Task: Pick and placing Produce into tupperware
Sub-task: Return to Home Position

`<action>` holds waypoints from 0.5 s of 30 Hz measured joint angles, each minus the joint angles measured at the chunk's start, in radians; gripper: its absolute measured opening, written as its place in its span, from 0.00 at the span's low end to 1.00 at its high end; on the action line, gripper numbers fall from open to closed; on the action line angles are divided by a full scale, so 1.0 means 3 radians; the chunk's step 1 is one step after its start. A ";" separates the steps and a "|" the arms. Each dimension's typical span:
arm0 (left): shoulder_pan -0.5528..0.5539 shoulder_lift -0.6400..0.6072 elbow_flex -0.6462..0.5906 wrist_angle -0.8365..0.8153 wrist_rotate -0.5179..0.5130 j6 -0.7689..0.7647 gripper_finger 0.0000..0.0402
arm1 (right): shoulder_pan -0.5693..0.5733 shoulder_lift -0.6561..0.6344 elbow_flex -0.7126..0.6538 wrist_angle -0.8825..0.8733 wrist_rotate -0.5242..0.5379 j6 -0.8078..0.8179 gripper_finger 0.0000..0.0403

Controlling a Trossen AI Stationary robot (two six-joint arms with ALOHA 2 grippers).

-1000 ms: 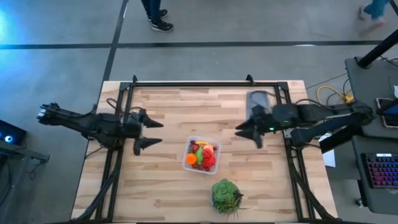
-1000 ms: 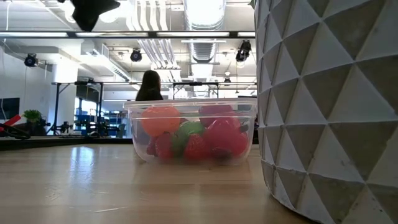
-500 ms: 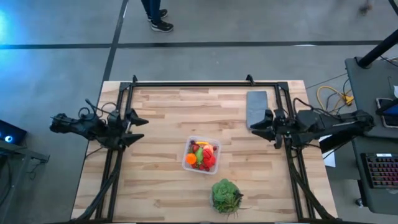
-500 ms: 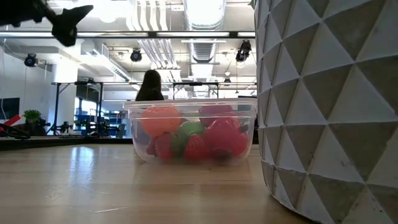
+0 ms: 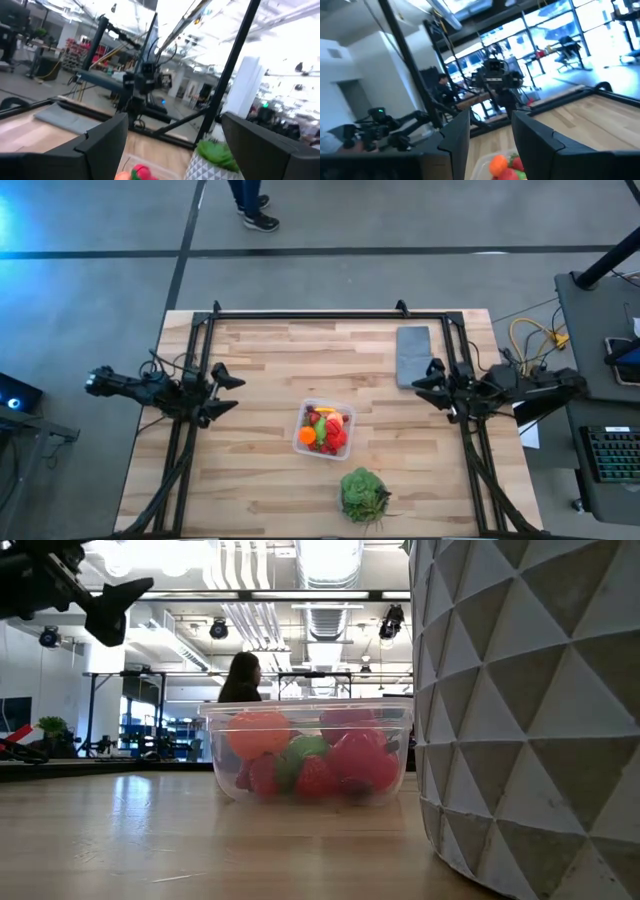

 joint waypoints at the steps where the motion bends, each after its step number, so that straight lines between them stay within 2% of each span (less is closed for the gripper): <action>1: 0.0000 0.0001 -0.0030 0.0029 -0.0001 -0.0018 0.77 | 0.0001 -0.0092 -0.0065 0.0007 -0.0032 0.0001 0.35; 6: 0.0001 0.0034 -0.0091 0.0030 -0.0058 -0.0152 0.77 | 0.0000 -0.0506 -0.0328 0.0022 -0.0072 -0.0020 0.35; 15: 0.0011 0.0003 -0.0157 -0.0123 -0.0350 -0.0347 0.77 | -0.0014 -0.0500 -0.0437 0.0122 -0.0076 -0.0100 0.34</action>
